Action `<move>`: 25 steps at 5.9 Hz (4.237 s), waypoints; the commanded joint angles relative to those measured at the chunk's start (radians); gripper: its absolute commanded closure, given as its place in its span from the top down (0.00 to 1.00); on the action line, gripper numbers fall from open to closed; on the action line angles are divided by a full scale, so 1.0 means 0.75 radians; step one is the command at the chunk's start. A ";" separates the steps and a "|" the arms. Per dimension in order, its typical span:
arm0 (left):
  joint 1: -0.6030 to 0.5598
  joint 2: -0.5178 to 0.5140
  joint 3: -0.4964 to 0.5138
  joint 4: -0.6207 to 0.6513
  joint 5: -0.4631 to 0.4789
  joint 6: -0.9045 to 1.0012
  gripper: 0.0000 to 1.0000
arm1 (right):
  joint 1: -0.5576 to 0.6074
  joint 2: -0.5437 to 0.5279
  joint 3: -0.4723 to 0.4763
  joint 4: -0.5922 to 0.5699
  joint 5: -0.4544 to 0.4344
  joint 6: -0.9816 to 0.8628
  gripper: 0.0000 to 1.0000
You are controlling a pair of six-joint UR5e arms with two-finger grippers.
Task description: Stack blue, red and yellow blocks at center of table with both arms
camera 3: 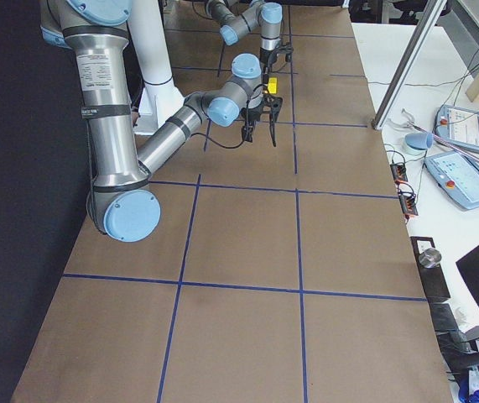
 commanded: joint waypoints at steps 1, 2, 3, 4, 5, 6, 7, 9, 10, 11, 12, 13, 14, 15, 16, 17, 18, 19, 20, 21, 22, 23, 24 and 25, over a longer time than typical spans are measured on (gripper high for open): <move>0.042 -0.067 0.003 0.102 0.027 0.007 0.00 | 0.002 -0.002 0.002 0.000 0.000 0.000 1.00; 0.078 -0.109 -0.007 0.202 0.025 0.005 0.01 | 0.000 -0.004 0.002 0.000 0.000 0.000 1.00; 0.111 -0.120 -0.003 0.207 0.025 -0.011 0.03 | 0.000 -0.004 -0.002 0.000 0.000 0.002 1.00; 0.138 -0.120 0.011 0.205 0.029 -0.013 0.03 | 0.000 -0.006 0.000 0.000 0.000 0.000 1.00; 0.154 -0.118 0.015 0.205 0.031 -0.013 0.05 | 0.000 -0.006 0.000 0.000 0.000 0.000 1.00; 0.156 -0.120 0.019 0.203 0.058 -0.005 0.05 | 0.000 -0.006 -0.002 0.000 0.000 0.000 1.00; 0.158 -0.120 0.021 0.199 0.092 0.001 0.05 | -0.002 -0.006 -0.002 0.000 0.000 0.000 1.00; 0.158 -0.130 0.040 0.193 0.109 0.001 0.06 | -0.002 -0.006 -0.002 0.000 -0.002 0.000 1.00; 0.160 -0.153 0.066 0.191 0.109 0.001 0.07 | -0.002 -0.006 -0.002 0.000 -0.002 0.000 1.00; 0.160 -0.167 0.089 0.189 0.109 0.001 0.09 | -0.002 -0.006 -0.006 0.000 -0.002 0.000 1.00; 0.158 -0.165 0.089 0.189 0.107 0.003 0.14 | -0.004 -0.006 -0.008 0.000 0.000 0.000 1.00; 0.158 -0.151 0.085 0.187 0.107 0.003 0.36 | -0.002 -0.006 -0.012 0.000 -0.002 0.000 1.00; 0.158 -0.141 0.069 0.185 0.107 0.003 0.40 | -0.004 -0.006 -0.017 0.002 -0.002 0.000 1.00; 0.160 -0.141 0.068 0.185 0.109 0.003 0.41 | -0.004 -0.006 -0.025 0.002 -0.002 0.000 1.00; 0.158 -0.147 0.066 0.185 0.105 -0.001 0.67 | -0.004 -0.004 -0.023 0.002 -0.002 0.000 1.00; 0.158 -0.147 0.066 0.185 0.103 -0.015 1.00 | -0.004 -0.004 -0.023 0.002 -0.002 0.000 1.00; 0.158 -0.149 0.062 0.185 0.101 -0.017 1.00 | -0.004 -0.002 -0.023 0.002 -0.002 0.000 1.00; 0.158 -0.143 0.016 0.187 0.101 -0.017 1.00 | -0.004 0.000 -0.023 0.002 -0.002 0.000 1.00; 0.148 -0.100 -0.108 0.205 0.103 -0.019 1.00 | -0.002 0.000 -0.019 0.002 0.000 0.000 1.00; 0.104 0.038 -0.298 0.231 0.107 -0.017 1.00 | 0.024 -0.006 -0.017 0.002 0.006 0.000 1.00; 0.034 0.210 -0.514 0.232 0.101 0.003 1.00 | 0.061 -0.042 -0.010 0.000 0.010 -0.063 1.00; -0.025 0.339 -0.636 0.232 0.093 0.102 1.00 | 0.146 -0.107 -0.002 -0.004 0.061 -0.219 1.00; -0.082 0.522 -0.736 0.230 0.087 0.306 1.00 | 0.260 -0.183 -0.022 -0.012 0.148 -0.427 1.00; -0.207 0.713 -0.776 0.217 0.008 0.512 1.00 | 0.346 -0.289 -0.047 -0.014 0.153 -0.705 1.00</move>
